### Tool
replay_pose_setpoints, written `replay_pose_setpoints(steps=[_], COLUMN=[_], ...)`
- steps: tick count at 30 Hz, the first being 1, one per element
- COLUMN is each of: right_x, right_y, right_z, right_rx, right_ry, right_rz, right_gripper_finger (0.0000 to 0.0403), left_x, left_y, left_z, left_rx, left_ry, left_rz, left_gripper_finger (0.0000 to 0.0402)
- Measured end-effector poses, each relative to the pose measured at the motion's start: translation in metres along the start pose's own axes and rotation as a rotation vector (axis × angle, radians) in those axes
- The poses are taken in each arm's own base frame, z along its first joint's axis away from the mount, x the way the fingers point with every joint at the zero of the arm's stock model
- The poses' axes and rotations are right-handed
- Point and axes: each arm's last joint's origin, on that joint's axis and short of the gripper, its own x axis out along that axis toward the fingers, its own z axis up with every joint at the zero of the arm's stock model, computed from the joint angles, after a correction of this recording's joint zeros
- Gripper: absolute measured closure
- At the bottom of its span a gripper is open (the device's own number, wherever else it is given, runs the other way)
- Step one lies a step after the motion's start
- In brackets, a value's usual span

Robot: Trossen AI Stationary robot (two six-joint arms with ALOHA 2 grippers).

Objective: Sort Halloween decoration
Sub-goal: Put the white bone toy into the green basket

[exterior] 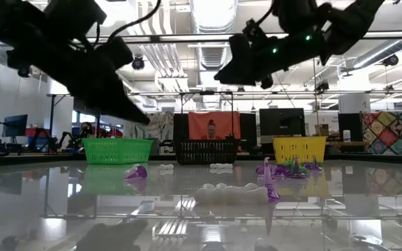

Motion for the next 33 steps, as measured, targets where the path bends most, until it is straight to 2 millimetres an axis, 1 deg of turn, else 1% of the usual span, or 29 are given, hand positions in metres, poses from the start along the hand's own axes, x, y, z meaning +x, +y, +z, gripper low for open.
replay_pose_setpoints(steps=[3,6,8,11,14,18,20,22,25,28,31,33], right_x=[-0.006,-0.01,-0.011,-0.013,-0.014,-0.014,-0.014,-0.014,-0.014,-0.014,-0.014,-0.014], right_y=[0.005,0.009,0.012,0.015,0.018,0.018,0.018,0.018,0.018,0.018,0.018,0.018], right_z=[0.004,0.003,0.002,0.001,0.0,0.0,0.0,0.0,0.0,-0.001,-0.002,-0.002], right_rx=[-0.013,-0.02,-0.022,-0.025,-0.026,-0.031,-0.032,-0.033,-0.034,-0.031,-0.033,-0.034], right_ry=[0.007,0.03,0.041,0.055,0.058,0.058,0.057,0.059,0.063,0.07,0.077,0.078], right_rz=[0.02,0.036,0.045,0.057,0.065,0.066,0.063,0.061,0.06,0.06,0.06,0.06], right_gripper_finger=[0.0278,0.0276,0.0275,0.0273,0.0275,0.0278,0.0277,0.0275,0.0276,0.0279,0.0279,0.0278], left_x=[0.008,0.017,0.022,0.029,0.037,0.049,0.055,0.063,0.071,0.076,0.077,0.075], left_y=[-0.005,-0.008,-0.01,-0.012,-0.013,-0.014,-0.016,-0.018,-0.02,-0.022,-0.022,-0.021], left_z=[-0.008,-0.011,-0.011,-0.013,-0.02,-0.03,-0.035,-0.035,-0.036,-0.036,-0.037,-0.038], left_rx=[0.023,0.011,-0.003,-0.017,-0.034,-0.037,-0.024,-0.02,-0.024,-0.04,-0.067,-0.07], left_ry=[0.015,-0.014,-0.048,-0.07,-0.039,-0.003,0.024,0.028,0.027,0.025,0.024,0.026], left_rz=[0.051,0.048,0.041,0.036,0.044,0.107,0.122,0.141,0.184,0.191,0.186,0.182], left_gripper_finger=[0.0402,0.0398,0.0388,0.0361,0.032,0.0263,0.0243,0.0232,0.0231,0.0245,0.0277,0.0306])
